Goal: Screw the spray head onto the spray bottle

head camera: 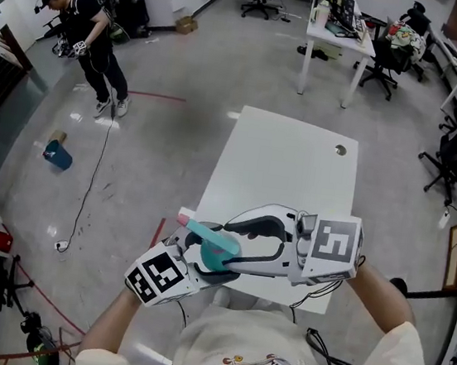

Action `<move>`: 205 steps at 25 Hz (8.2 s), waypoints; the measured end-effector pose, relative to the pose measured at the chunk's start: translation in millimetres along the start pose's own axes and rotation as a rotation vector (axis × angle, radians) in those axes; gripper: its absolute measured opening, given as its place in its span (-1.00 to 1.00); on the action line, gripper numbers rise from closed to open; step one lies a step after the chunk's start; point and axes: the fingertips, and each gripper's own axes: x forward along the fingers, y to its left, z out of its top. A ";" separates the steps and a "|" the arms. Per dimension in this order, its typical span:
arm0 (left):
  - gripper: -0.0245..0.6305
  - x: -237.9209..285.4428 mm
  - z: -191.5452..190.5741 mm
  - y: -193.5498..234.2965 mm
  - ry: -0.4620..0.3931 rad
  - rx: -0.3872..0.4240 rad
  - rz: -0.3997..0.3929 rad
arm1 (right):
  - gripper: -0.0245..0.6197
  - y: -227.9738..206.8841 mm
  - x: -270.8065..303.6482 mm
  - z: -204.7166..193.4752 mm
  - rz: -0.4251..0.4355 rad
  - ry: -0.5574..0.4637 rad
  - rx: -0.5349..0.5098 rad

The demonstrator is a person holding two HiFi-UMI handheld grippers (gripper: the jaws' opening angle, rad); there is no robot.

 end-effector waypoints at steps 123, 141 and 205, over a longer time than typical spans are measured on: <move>0.33 78.0 -3.6 46.2 -0.009 -0.126 0.274 | -0.50 -60.1 -35.2 -42.8 -0.343 -0.182 0.078; 0.33 75.3 4.9 -0.1 -0.033 0.083 -0.256 | -0.35 -1.1 -91.4 -21.1 -0.115 -0.219 0.015; -0.85 101.6 -124.7 66.7 -0.022 -0.178 0.456 | -0.51 -168.4 -76.3 -282.0 -0.960 -0.144 0.159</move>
